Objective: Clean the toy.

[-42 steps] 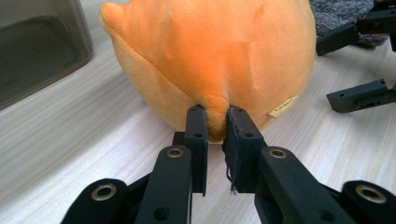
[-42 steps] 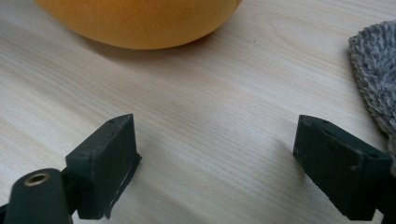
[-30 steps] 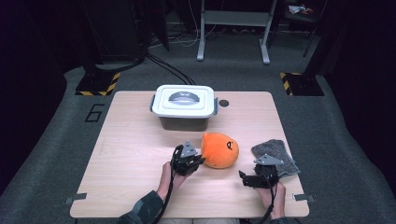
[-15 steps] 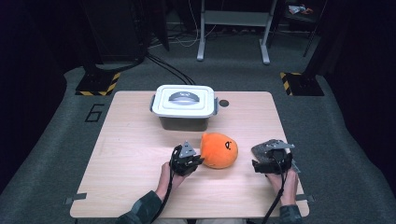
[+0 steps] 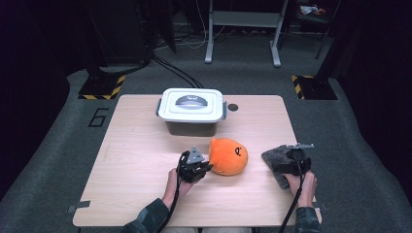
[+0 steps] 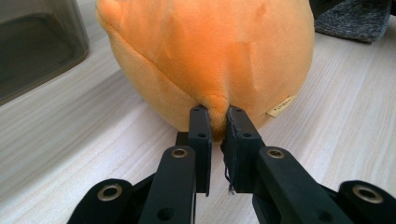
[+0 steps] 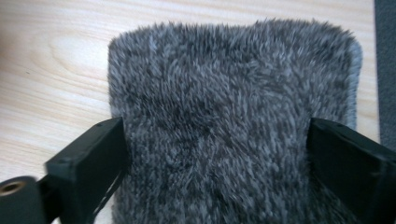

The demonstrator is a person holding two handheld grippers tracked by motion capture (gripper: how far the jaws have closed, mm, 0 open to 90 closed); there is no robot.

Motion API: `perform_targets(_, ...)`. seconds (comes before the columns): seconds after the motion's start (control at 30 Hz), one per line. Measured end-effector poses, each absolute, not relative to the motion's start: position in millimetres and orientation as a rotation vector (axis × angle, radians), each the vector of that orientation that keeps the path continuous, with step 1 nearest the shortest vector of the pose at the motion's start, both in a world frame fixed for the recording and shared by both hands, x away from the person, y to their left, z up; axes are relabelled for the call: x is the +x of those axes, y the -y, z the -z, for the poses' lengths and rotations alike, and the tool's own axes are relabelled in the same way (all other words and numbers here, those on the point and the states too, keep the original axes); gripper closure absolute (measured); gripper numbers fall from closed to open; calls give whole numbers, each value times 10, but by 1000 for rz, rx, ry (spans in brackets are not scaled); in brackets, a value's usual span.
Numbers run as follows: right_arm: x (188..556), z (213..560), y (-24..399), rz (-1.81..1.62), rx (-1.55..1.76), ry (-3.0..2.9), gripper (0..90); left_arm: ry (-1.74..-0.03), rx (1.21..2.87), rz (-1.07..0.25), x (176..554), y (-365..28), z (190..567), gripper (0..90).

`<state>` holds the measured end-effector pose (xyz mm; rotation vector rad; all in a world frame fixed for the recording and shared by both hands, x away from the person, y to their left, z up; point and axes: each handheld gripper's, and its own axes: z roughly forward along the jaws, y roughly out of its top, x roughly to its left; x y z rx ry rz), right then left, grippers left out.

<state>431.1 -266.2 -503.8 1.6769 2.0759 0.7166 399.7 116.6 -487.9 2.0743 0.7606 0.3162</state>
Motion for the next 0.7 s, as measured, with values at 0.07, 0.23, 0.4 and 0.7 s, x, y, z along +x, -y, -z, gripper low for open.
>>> perform_targets(0.07, 4313, 5062, 2652, -709, 1695, -2073, 115, -761, 2074, -318, 3994, -1166, 4880, 818)
perform_targets(0.23, 4299, 5073, 2640, -693, 1693, -2070, 195, -760, 2072, -319, 3990, -1160, 4880, 818)
perform_targets(0.4, 4273, 5066, 2626, -712, 1654, -2079, 341, -754, 2075, -328, 3985, -1157, 4877, 818)
perform_targets(0.7, 4242, 5052, 2581, -756, 1636, -2077, 630, -743, 2084, -323, 3974, -1156, 4877, 818)
